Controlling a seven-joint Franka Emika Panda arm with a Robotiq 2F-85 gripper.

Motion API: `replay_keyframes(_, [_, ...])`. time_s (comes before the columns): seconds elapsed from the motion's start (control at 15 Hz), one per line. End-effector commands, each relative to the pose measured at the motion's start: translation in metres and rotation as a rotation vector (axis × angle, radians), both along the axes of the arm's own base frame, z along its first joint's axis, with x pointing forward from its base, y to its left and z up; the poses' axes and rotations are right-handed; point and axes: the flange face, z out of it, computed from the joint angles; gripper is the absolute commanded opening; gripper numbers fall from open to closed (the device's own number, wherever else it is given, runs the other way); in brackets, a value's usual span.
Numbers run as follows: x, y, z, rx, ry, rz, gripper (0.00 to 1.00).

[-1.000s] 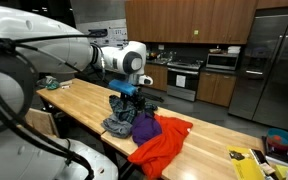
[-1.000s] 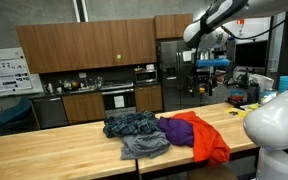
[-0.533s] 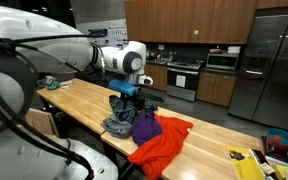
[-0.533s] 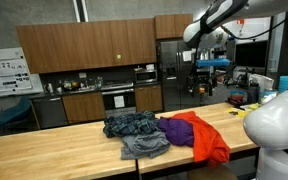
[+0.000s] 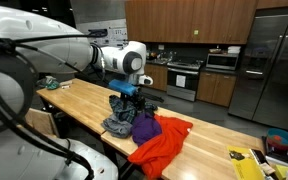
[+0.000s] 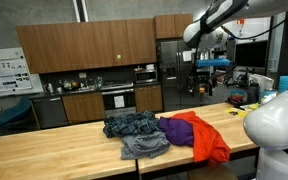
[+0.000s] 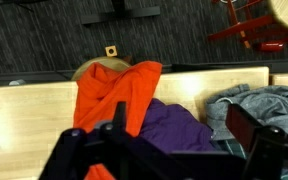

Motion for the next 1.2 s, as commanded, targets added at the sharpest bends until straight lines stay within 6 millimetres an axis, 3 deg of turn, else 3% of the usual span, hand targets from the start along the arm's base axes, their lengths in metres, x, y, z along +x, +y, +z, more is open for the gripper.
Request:
replay_keyframes(0.0, [0.0, 0.0, 0.0, 0.0, 0.001, 0.0, 1.0])
replay_keyframes(0.47, [0.036, -0.011, 0.005, 0.061, -0.313, -0.112, 1.0])
replay_keyframes(0.73, [0.066, -0.022, 0.001, 0.06, -0.399, -0.13, 1.0])
replay_keyframes(1.13, [0.119, -0.07, 0.013, 0.07, -0.363, -0.171, 1.0])
